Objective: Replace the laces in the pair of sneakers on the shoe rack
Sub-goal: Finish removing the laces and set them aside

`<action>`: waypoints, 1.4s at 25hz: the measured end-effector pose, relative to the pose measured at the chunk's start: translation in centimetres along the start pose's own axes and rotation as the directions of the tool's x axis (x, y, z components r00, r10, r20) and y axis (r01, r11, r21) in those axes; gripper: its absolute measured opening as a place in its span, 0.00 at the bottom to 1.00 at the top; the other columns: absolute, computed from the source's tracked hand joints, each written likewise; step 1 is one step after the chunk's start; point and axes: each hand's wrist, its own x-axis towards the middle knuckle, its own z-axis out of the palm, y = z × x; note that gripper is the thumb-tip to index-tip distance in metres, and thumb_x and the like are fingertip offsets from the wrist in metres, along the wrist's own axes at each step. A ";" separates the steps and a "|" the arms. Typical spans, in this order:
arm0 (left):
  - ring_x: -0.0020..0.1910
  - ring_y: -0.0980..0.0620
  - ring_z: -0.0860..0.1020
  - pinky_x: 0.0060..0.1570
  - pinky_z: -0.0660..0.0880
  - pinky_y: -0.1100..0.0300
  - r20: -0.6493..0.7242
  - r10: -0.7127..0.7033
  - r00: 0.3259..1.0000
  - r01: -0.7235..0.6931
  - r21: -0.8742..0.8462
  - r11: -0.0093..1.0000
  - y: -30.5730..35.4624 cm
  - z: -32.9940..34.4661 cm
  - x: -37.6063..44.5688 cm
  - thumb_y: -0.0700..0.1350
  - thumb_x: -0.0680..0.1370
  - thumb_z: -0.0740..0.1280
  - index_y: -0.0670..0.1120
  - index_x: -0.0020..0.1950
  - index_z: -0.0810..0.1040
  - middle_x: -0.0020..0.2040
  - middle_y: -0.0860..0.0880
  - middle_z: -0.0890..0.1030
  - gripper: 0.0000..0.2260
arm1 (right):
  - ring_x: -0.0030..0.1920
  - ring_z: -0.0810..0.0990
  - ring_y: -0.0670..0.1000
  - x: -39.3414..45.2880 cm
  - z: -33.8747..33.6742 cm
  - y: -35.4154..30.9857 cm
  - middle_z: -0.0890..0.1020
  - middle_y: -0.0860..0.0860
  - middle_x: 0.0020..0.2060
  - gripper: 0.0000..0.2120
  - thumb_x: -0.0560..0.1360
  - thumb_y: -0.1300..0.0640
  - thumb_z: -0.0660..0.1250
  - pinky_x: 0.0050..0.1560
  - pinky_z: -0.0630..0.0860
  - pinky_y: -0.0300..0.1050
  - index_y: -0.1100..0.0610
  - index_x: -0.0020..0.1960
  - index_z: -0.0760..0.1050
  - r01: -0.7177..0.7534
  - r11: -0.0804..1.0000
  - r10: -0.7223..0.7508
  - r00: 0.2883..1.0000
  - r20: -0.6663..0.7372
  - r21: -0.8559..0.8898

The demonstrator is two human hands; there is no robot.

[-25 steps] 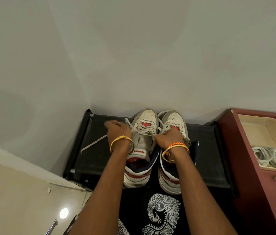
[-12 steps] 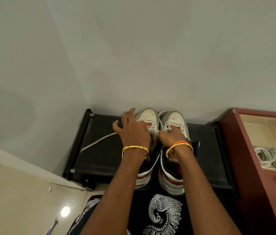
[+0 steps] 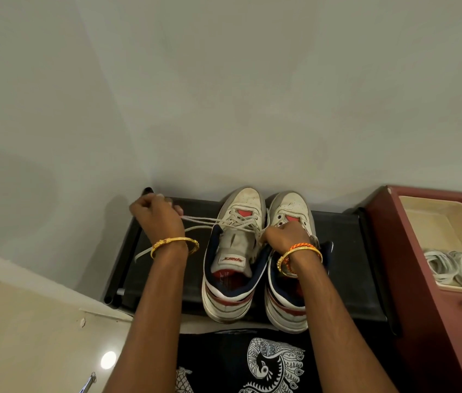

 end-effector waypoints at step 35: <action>0.52 0.47 0.77 0.56 0.74 0.55 0.561 -0.312 0.767 -0.424 0.807 0.411 -5.2 -0.8 -1.0 0.46 0.77 0.66 0.43 0.58 0.76 0.52 0.44 0.79 0.12 | 0.67 0.63 0.61 0.5 4.3 -2.2 0.71 0.57 0.65 0.15 0.78 0.50 0.61 0.65 0.61 0.58 0.51 0.63 0.76 0.293 0.419 -0.492 0.869 0.056 -0.859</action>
